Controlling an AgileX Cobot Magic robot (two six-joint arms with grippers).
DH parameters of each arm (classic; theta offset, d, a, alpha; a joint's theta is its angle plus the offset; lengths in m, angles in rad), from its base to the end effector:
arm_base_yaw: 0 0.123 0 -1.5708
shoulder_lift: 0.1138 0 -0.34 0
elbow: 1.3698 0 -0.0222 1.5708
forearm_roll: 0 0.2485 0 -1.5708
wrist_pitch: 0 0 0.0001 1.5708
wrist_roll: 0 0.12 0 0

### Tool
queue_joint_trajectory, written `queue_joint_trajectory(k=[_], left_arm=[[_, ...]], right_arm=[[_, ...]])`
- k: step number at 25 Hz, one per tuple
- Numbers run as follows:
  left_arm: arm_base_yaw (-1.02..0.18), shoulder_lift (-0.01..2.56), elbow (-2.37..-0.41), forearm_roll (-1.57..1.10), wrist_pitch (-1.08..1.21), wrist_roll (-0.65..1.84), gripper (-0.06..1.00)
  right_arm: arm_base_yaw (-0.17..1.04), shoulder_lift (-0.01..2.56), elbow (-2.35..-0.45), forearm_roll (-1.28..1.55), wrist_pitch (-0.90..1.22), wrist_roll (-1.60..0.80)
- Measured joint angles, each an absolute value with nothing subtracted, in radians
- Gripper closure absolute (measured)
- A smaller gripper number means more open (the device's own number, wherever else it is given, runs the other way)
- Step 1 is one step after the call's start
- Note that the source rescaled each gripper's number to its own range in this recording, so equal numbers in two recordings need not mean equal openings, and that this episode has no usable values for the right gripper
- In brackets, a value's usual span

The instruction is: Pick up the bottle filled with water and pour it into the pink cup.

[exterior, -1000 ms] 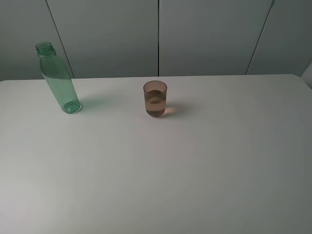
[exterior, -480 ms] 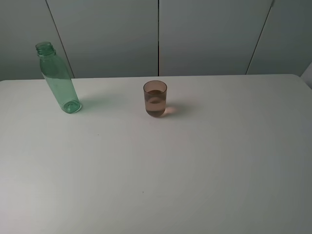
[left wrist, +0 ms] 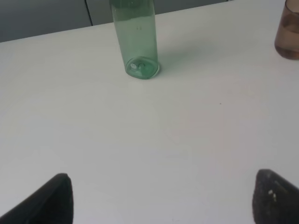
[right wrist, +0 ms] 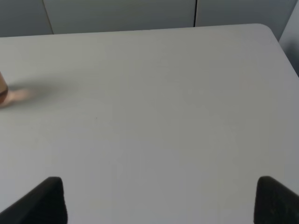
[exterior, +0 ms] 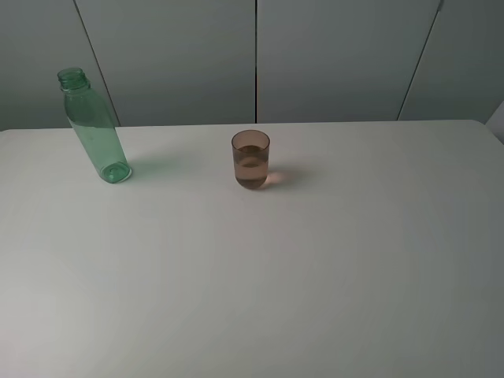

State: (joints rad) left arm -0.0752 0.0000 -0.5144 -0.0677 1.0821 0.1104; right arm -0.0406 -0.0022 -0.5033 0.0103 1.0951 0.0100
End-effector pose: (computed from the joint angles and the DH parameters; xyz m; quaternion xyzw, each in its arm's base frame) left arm -0.0397 -0.0042 0.2652 0.0811 0.8507 -0.0247 0.5188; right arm -0.0390 0.0027 0.2602 0.0215 0.8604 -0.0027 0.5092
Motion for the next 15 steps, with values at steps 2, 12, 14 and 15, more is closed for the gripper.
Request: queue_joint_trajectory(k=[2,12,14,15], left_arm=[[-0.075,0.0,-0.514,-0.067,1.082,0.108,-0.06],[-0.075,0.0,-0.514,-0.065,1.082,0.108,-0.06],[-0.075,0.0,-0.514,-0.065,1.082,0.108,-0.06],[-0.075,0.0,-0.514,-0.065,1.082,0.108,-0.06]], right_arm=[[-0.041,-0.002,-0.503,0.01,1.095,0.01],[-0.041,-0.002,-0.503,0.01,1.095,0.01],[-0.041,-0.002,-0.503,0.01,1.095,0.01],[-0.041,-0.002,-0.503,0.01,1.095,0.01]])
